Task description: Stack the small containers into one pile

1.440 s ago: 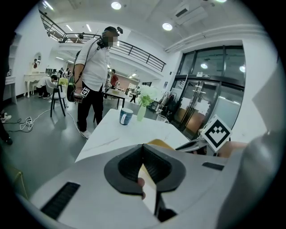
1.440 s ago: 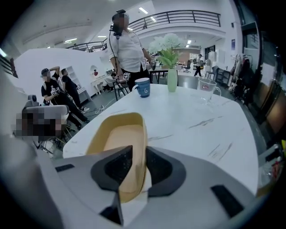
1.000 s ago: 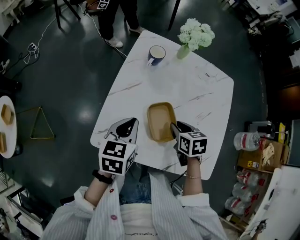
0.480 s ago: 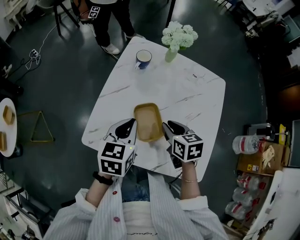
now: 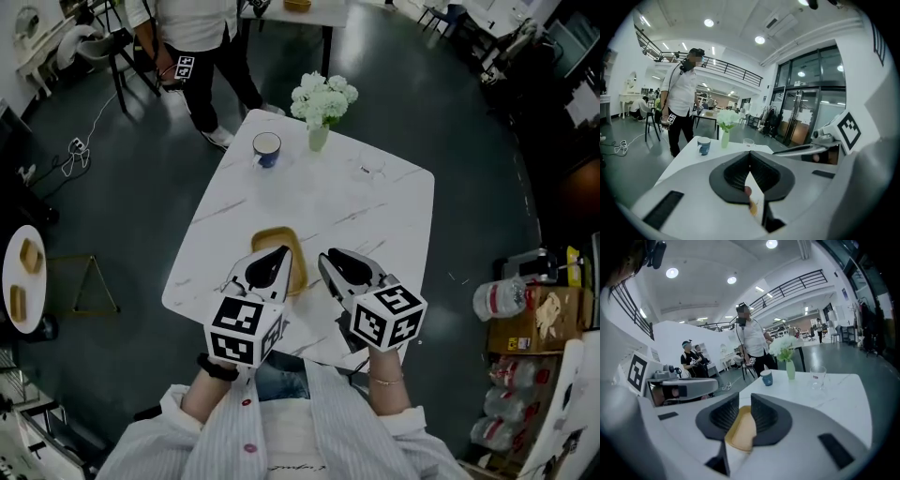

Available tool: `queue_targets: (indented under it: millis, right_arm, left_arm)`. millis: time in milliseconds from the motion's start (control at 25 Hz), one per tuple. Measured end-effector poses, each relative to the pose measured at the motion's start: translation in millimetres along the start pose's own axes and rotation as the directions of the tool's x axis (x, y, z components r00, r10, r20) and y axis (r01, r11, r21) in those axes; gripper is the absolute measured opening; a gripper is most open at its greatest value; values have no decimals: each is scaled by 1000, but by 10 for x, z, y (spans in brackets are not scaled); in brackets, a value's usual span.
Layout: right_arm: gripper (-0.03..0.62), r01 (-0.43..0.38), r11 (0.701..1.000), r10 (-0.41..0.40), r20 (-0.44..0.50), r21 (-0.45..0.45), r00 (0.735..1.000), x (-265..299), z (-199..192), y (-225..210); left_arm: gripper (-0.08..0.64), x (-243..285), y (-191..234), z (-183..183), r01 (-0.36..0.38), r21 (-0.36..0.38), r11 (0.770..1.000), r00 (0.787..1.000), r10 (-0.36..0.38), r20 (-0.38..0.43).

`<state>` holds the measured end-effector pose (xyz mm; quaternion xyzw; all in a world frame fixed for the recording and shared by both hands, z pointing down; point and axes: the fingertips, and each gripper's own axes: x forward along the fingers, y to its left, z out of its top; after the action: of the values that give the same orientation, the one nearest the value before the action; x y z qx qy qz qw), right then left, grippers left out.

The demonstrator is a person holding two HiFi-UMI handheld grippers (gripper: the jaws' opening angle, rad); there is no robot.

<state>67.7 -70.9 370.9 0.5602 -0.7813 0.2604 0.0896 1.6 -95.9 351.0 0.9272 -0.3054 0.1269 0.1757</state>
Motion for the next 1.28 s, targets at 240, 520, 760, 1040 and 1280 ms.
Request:
queue_targets:
  millis: [240, 520, 760, 1040, 1280]
  right_arm:
    - [66, 18, 996, -9, 96, -90, 995, -414, 314, 88]
    - [35, 53, 994, -35, 174, -101, 984, -801, 408, 111]
    - [12, 109, 989, -85, 211, -102, 974, -960, 470, 158]
    - [11, 149, 986, -132, 207, -70, 969, -971, 433, 97]
    - [11, 157, 987, -144, 213, -42, 966, -948, 408, 106]
  left_arm:
    - [17, -12, -467, 209, 85, 25, 996, 995, -86, 56]
    - [17, -31, -911, 320, 191, 63, 980, 978, -195, 74]
    - [17, -106, -1073, 437, 265, 71, 962, 960, -270, 78]
    - [17, -41, -1121, 423, 313, 76, 947, 946, -317, 65]
    - [17, -47, -1102, 413, 319, 87, 944, 944, -324, 57]
